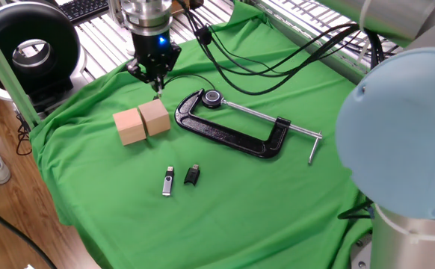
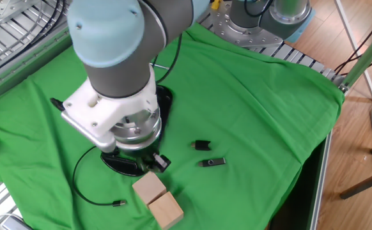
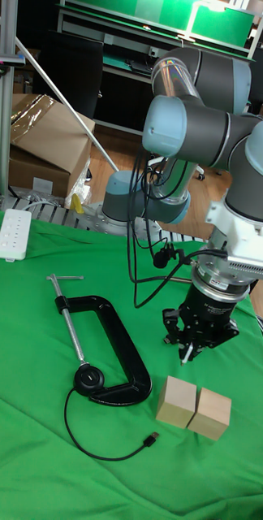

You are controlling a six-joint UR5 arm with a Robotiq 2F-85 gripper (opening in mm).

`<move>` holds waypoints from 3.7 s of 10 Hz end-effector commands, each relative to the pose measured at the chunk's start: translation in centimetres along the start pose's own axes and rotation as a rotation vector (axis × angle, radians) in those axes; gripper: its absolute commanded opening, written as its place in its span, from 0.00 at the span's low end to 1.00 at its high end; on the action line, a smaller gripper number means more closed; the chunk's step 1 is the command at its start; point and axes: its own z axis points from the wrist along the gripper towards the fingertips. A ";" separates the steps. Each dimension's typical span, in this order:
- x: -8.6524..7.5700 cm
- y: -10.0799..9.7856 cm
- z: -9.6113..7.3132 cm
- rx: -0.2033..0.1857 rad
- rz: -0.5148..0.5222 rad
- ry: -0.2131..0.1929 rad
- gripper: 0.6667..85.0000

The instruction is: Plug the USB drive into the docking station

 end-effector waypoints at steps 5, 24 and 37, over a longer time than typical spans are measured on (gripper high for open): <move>-2.4 -9.0 -0.5 0.051 -0.288 -0.028 0.01; -0.8 -15.9 6.9 0.043 -0.619 -0.013 0.01; 0.1 -16.3 6.6 0.028 -0.591 0.015 0.01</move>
